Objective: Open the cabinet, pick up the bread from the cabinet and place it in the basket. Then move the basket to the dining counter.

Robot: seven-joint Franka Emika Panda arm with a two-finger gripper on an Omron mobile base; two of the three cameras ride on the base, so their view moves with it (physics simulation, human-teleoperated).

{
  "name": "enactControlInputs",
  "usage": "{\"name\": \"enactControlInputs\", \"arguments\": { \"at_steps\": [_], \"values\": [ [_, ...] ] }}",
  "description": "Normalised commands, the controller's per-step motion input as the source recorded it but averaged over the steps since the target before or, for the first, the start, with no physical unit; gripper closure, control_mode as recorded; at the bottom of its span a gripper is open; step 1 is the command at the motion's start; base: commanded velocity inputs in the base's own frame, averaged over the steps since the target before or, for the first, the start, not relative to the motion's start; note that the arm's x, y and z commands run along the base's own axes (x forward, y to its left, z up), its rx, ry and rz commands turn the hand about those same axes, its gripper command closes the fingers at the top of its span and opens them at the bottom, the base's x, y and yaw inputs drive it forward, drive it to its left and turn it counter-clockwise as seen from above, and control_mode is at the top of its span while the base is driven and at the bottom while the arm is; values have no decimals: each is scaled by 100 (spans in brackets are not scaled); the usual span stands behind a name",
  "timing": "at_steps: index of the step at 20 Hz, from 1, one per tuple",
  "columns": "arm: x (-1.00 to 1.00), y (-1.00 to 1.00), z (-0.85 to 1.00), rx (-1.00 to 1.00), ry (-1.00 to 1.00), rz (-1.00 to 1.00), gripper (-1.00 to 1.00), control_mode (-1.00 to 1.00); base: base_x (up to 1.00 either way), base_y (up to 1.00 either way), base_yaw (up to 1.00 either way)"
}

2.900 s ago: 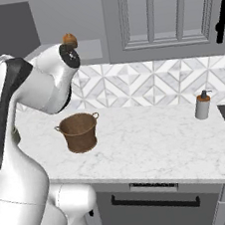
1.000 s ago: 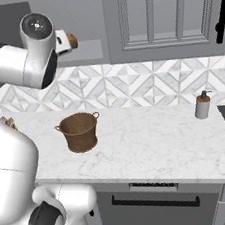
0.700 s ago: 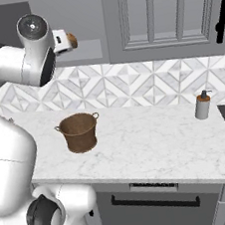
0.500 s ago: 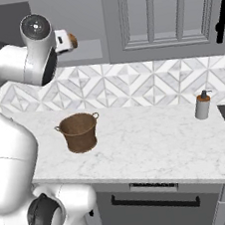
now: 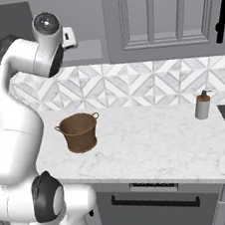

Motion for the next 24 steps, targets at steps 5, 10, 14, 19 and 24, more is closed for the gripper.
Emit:
{"name": "enactControlInputs", "arguments": {
  "at_steps": [5, 10, 14, 19, 24],
  "values": [
    [42, 8, 0, 0, 0, 0, -100, -100, 0, 0, 0],
    [46, 17, -7, 0, 0, 0, -100, -100, 0, 0, 0],
    [46, 12, -5, 0, 0, 0, -100, -100, 0, 0, 0],
    [37, 0, 0, 0, 0, 0, -100, -100, 0, 0, 0],
    [27, 0, -1, 0, 0, 0, -100, -100, 0, 0, 0]
  ]
}}
